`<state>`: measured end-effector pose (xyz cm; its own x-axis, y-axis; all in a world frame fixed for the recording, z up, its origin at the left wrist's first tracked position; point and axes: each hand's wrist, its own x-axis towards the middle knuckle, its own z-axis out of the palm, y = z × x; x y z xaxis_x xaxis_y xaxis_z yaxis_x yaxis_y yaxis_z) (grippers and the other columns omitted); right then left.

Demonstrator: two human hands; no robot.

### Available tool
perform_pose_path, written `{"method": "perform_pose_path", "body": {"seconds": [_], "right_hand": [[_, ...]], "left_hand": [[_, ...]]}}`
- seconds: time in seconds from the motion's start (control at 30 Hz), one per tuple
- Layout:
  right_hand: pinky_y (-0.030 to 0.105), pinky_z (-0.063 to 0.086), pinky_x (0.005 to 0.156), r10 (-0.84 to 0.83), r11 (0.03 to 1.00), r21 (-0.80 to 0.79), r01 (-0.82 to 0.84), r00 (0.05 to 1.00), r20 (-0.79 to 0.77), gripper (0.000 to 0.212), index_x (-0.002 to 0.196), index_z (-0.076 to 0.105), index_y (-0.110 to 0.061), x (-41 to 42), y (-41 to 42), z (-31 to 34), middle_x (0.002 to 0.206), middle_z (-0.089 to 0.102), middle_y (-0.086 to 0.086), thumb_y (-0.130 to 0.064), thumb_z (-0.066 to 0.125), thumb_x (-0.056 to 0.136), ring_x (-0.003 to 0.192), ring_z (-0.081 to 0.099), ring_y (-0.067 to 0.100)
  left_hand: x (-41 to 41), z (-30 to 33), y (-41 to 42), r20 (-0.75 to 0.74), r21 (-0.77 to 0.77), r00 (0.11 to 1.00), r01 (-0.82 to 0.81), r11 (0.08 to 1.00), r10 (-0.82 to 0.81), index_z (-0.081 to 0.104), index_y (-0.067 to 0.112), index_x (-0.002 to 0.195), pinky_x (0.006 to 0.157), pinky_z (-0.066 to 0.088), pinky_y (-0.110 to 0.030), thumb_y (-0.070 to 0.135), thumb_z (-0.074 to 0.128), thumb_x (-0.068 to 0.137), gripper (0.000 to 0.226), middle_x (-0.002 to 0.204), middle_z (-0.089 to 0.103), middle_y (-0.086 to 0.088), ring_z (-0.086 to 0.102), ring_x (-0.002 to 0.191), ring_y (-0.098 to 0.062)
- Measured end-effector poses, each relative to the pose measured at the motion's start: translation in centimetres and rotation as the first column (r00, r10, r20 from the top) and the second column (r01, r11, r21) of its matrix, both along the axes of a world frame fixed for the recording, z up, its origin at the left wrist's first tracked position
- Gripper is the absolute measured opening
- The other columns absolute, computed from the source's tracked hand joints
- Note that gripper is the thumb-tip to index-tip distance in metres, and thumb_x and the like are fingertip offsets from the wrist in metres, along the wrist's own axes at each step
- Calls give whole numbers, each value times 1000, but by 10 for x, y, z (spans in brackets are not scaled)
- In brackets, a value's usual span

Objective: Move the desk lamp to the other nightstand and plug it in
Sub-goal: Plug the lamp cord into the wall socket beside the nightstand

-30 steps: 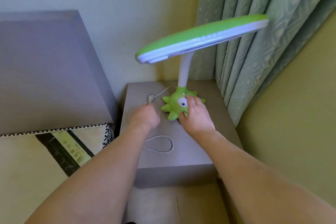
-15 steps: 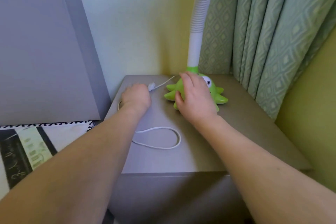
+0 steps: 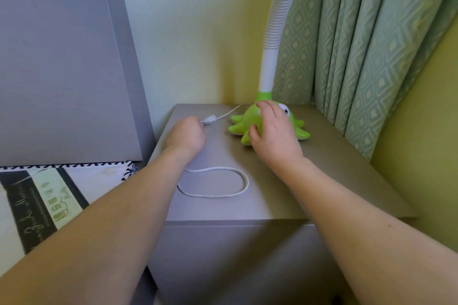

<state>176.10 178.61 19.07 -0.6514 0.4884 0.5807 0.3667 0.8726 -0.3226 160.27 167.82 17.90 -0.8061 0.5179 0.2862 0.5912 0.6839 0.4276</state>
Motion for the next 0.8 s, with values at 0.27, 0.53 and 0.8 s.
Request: {"method": "perform_pose_path", "body": {"seconds": [0.27,0.53,0.8], "right_hand": [[30,33,108,-127,982,-164,89,963,-238,41,129,51,-2,60,6,-2,132,55,14,-8,51,88,126,48,28],[25,30,108,-350,909,-348,228,872,-344,42,133,49,-3,176,3,-39,135,53,15,-8,49,91,127,47,25],[26,40,98,-580,763,-493,418,780,-237,41,131,51,-9,264,-23,-135,125,55,8,-10,50,90,117,52,20]], "left_hand": [[82,19,-11,-62,351,936,344,871,-345,60,16,87,59,35,-35,36,42,97,29,61,52,4,51,66,-24],[194,-3,42,355,507,727,378,775,-587,57,22,64,43,27,-22,21,44,94,33,50,41,3,34,40,-15],[278,-44,42,274,434,618,604,668,-737,57,29,80,58,38,-31,30,38,92,23,60,49,10,46,56,-17]]}}
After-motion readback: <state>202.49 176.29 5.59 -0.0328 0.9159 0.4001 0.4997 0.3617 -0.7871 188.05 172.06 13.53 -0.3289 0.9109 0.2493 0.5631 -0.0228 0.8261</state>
